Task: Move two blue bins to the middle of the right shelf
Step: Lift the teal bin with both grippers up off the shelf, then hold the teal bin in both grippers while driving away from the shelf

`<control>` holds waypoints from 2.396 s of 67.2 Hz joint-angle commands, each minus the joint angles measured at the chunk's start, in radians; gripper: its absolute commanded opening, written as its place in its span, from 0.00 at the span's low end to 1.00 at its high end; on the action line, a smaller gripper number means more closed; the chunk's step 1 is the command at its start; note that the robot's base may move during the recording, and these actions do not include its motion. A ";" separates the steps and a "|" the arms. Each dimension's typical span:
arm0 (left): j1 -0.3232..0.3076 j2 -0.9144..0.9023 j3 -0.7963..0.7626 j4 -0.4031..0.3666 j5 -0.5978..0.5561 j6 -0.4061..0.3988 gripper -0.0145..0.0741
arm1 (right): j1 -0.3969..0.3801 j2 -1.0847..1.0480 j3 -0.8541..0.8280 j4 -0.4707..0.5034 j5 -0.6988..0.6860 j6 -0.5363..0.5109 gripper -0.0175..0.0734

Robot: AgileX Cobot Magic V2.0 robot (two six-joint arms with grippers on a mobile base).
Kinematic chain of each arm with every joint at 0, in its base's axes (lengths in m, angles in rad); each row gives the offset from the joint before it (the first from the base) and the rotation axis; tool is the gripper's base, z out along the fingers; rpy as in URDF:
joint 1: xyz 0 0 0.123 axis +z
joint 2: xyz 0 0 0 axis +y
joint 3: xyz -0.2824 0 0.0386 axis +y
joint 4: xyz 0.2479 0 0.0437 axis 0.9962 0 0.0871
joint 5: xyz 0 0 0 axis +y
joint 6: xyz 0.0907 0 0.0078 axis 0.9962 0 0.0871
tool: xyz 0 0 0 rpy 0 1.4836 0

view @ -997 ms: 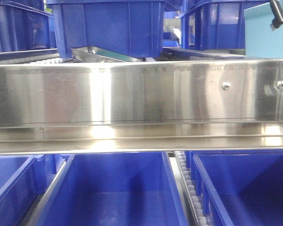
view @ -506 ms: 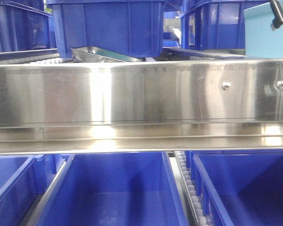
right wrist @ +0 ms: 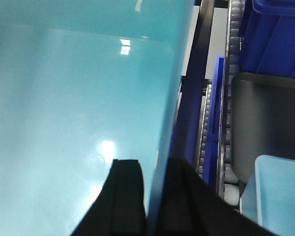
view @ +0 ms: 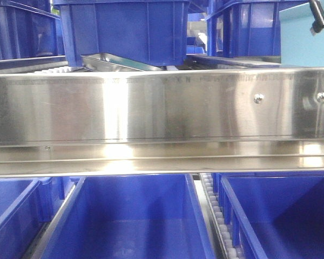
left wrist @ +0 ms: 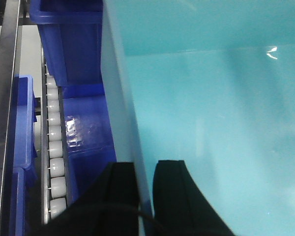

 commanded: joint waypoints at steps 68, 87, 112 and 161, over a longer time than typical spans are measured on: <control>-0.015 -0.020 -0.016 -0.071 -0.048 0.016 0.04 | -0.001 -0.003 -0.009 0.010 -0.165 -0.019 0.02; -0.015 -0.020 -0.016 -0.071 -0.048 0.016 0.04 | -0.001 -0.003 -0.009 0.010 -0.237 -0.019 0.02; -0.015 -0.020 -0.016 -0.071 -0.048 0.016 0.04 | -0.001 -0.003 -0.009 0.010 -0.273 -0.019 0.02; -0.015 -0.020 -0.016 -0.071 -0.050 0.016 0.04 | -0.001 -0.003 -0.009 0.010 -0.273 -0.019 0.02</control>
